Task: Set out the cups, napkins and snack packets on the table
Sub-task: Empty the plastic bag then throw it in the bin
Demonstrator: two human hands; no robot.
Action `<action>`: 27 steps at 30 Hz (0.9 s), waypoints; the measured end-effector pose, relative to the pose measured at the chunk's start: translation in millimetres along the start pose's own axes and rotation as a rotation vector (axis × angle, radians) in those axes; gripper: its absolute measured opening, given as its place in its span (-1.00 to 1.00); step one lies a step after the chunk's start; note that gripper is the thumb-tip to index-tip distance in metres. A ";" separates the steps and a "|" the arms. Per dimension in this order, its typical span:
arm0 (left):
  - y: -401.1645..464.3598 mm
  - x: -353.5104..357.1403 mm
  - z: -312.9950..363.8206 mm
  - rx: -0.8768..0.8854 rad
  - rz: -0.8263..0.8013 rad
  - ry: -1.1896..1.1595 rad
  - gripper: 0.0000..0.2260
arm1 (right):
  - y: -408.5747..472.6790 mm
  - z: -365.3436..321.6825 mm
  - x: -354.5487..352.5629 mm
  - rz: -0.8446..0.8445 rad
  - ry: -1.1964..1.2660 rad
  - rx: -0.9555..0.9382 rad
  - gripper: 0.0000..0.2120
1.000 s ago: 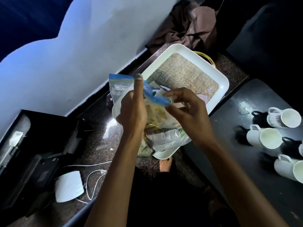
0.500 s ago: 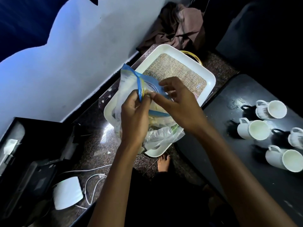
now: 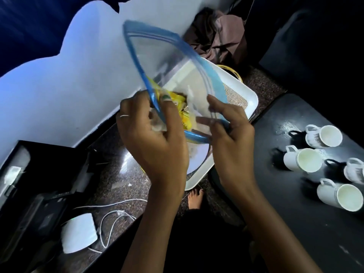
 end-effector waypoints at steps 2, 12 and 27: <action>-1.7 6.1 -0.1 -0.025 -0.081 0.030 -0.85 | -1.9 7.0 -8.8 0.084 -0.083 0.038 -0.56; -12.7 19.6 23.1 -0.002 -0.262 0.111 -0.72 | 1.2 -2.9 -64.8 0.250 -0.744 -0.025 -0.51; -42.1 50.8 47.9 -0.027 -0.623 -0.228 -0.68 | 20.8 -29.6 -78.9 -0.124 -0.572 -0.040 -0.47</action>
Point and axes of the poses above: each hand's wrist, its own y-axis towards the middle knuckle, its own x-axis out of the palm, z = x × y, the point moved 1 cm from there along y, towards the middle knuckle, and after that the axes turned 4 degrees about x, right-handed, at the moved point
